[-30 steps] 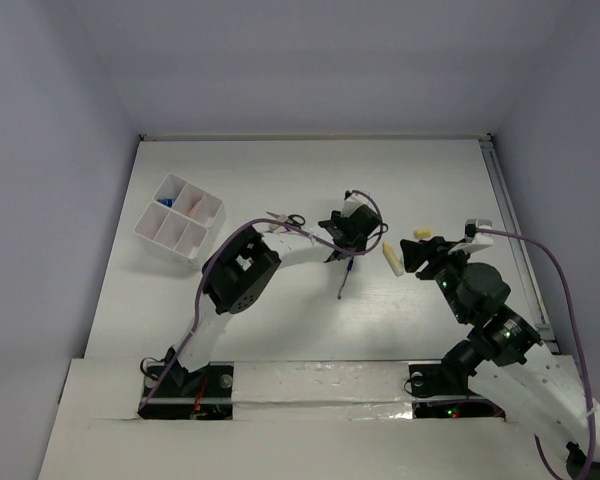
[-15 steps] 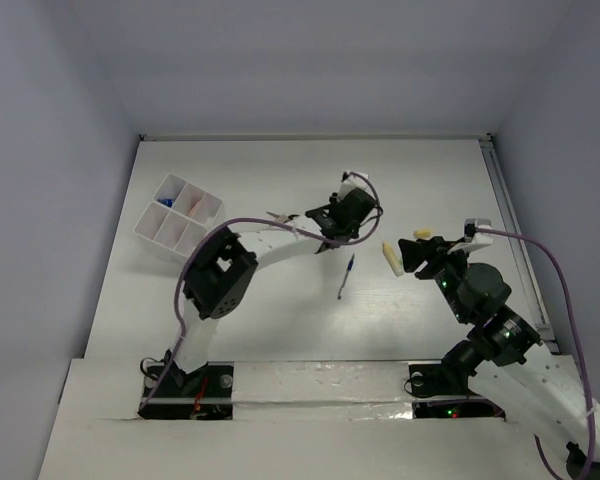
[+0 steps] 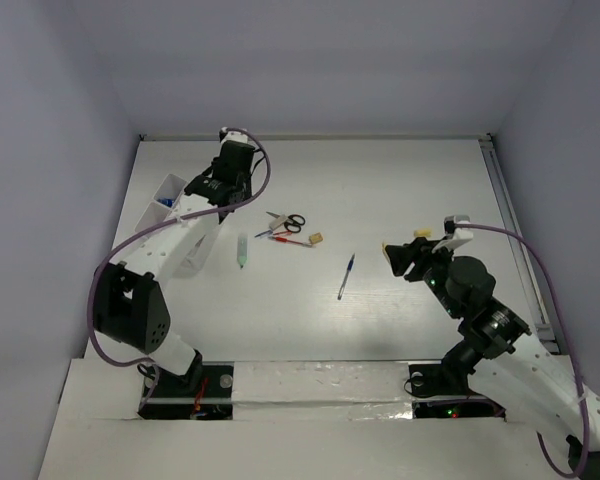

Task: Sort the stationery into containers
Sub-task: Pick up the stationery from the center of the board, then place the stationery in the storage box.

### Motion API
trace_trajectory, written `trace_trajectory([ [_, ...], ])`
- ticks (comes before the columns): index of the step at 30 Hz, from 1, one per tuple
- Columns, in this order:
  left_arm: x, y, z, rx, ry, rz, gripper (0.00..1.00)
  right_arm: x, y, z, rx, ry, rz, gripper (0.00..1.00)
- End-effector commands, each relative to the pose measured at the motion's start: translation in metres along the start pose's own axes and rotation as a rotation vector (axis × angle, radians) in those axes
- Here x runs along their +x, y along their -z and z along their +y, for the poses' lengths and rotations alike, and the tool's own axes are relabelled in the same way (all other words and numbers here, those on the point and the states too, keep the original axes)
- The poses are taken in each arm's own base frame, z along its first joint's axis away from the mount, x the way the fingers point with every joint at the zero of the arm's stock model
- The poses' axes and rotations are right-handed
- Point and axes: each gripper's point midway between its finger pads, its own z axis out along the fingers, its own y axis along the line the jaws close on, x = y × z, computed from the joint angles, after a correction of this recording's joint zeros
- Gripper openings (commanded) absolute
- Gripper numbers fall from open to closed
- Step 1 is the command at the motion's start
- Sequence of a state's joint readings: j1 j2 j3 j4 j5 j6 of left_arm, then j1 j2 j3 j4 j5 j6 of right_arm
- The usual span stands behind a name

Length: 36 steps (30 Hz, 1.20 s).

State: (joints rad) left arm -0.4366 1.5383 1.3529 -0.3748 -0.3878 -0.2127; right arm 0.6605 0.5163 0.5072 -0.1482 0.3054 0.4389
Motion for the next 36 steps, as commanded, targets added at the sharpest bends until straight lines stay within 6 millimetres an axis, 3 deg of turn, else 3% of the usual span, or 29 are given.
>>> trace_trajectory([
  [1, 0.033, -0.008, 0.037, -0.056, -0.068, 0.119, 0.04, -0.013, 0.002, 0.009, -0.047, -0.007, -0.053, 0.56],
  [6, 0.038, -0.022, 0.076, -0.119, -0.067, 0.155, 0.03, -0.012, 0.005, 0.011, -0.064, -0.011, -0.051, 0.55],
  [14, 0.031, -0.037, 0.107, -0.216, -0.122, 0.169, 0.03, -0.013, 0.007, 0.013, -0.077, -0.005, -0.051, 0.55],
  [19, 0.033, -0.052, 0.118, -0.258, -0.134, 0.196, 0.04, -0.013, 0.006, 0.013, -0.079, 0.000, -0.049, 0.55],
  [27, 0.013, -0.053, 0.129, -0.322, -0.184, 0.183, 0.04, -0.012, 0.006, 0.014, -0.082, 0.003, -0.044, 0.55],
  [36, 0.020, -0.056, 0.141, -0.398, -0.218, 0.209, 0.07, -0.012, 0.008, 0.015, -0.090, 0.001, -0.047, 0.55],
])
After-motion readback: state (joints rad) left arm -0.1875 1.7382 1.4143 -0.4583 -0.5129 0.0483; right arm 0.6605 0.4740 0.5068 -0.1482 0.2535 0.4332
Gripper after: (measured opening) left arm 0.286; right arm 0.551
